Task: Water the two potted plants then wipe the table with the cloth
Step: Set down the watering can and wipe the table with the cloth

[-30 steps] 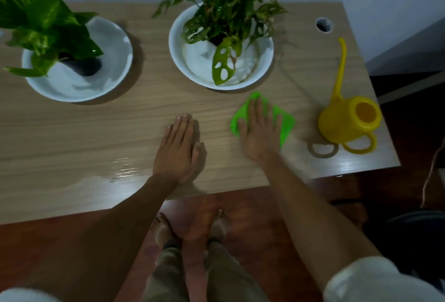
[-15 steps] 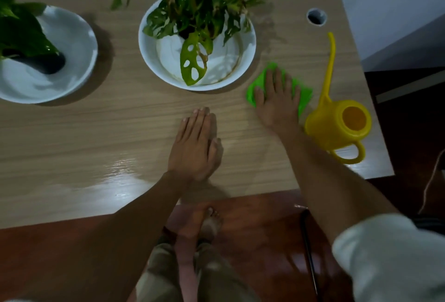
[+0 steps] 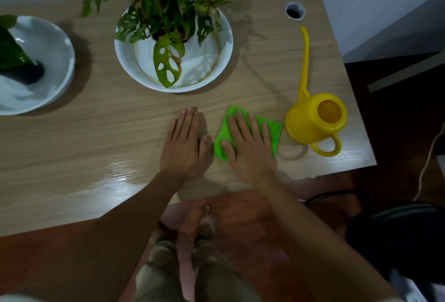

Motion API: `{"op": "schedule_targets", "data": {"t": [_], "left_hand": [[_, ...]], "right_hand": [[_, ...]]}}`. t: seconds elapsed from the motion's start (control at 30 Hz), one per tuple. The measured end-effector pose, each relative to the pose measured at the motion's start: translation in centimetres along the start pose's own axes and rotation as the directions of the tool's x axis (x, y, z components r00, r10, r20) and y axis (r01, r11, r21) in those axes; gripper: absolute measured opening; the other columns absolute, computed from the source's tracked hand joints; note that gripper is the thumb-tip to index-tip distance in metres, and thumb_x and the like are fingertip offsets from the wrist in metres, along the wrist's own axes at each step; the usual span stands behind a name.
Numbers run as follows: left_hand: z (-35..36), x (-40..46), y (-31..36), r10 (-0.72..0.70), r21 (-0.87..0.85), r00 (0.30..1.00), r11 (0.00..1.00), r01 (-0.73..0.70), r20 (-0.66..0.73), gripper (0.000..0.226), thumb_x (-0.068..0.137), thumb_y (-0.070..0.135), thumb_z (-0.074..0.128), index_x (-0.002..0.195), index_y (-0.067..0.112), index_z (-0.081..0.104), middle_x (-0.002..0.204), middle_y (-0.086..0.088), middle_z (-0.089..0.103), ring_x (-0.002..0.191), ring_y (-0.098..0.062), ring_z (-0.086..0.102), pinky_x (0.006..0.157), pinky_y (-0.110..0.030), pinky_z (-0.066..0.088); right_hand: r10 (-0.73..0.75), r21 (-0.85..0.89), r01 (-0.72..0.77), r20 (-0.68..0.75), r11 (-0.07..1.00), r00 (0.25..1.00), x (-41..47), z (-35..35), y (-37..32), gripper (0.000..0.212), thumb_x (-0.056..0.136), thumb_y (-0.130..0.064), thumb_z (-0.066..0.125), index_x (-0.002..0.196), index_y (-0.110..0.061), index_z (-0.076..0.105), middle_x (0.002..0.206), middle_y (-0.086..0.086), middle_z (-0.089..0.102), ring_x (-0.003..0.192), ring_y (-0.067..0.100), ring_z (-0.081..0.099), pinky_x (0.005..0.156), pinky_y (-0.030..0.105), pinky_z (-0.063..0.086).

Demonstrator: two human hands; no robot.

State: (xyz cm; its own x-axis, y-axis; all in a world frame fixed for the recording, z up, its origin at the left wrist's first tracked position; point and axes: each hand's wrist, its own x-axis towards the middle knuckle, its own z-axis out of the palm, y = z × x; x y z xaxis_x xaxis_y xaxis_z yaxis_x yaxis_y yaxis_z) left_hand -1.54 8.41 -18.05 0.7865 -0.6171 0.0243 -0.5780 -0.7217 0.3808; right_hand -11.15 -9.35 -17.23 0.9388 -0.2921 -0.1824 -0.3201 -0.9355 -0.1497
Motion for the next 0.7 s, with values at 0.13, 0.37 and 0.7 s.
{"op": "schedule_targets", "data": {"t": [0.13, 0.37, 0.7], "left_hand": [[-0.8, -0.8, -1.2, -0.005, 0.036, 1.000, 0.999, 0.005, 0.002, 0.065, 0.103, 0.033, 0.034, 0.160, 0.002, 0.029, 0.168, -0.016, 0.028, 0.158, -0.029, 0.021, 0.128, -0.051, 0.017], [-3.9, -4.7, -7.2, -0.089, 0.084, 0.996, 0.993, 0.088, 0.008, 0.068, 0.103, 0.036, 0.028, 0.161, 0.002, 0.025, 0.170, -0.016, 0.022, 0.160, -0.028, 0.016, 0.130, -0.046, 0.009], [-8.0, -10.1, -15.7, -0.218, 0.027, 0.976, 0.976, 0.218, -0.002, 0.071, 0.102, 0.038, 0.022, 0.163, 0.003, 0.019, 0.173, -0.013, 0.014, 0.161, -0.023, 0.005, 0.131, -0.041, 0.000]], "right_hand": [[0.158, 0.063, -0.158, 0.010, 0.985, 0.987, 8.8, -2.2, 2.3, 0.071, 0.107, -0.058, 0.019, 0.169, -0.024, 0.011, 0.177, 0.001, 0.010, 0.163, 0.030, 0.006, 0.129, 0.059, 0.004], [0.160, 0.079, -0.160, 0.002, 0.984, 0.987, 10.8, -1.9, 1.7, 0.079, 0.104, -0.067, 0.016, 0.169, -0.021, 0.010, 0.177, 0.001, 0.005, 0.163, 0.031, 0.001, 0.129, 0.059, -0.003], [0.133, 0.014, -0.132, -0.042, 0.991, 0.990, -0.6, 1.9, -8.6, 0.086, 0.101, -0.070, 0.026, 0.168, -0.017, 0.019, 0.175, 0.004, 0.017, 0.162, 0.034, 0.012, 0.129, 0.061, 0.008]]}}
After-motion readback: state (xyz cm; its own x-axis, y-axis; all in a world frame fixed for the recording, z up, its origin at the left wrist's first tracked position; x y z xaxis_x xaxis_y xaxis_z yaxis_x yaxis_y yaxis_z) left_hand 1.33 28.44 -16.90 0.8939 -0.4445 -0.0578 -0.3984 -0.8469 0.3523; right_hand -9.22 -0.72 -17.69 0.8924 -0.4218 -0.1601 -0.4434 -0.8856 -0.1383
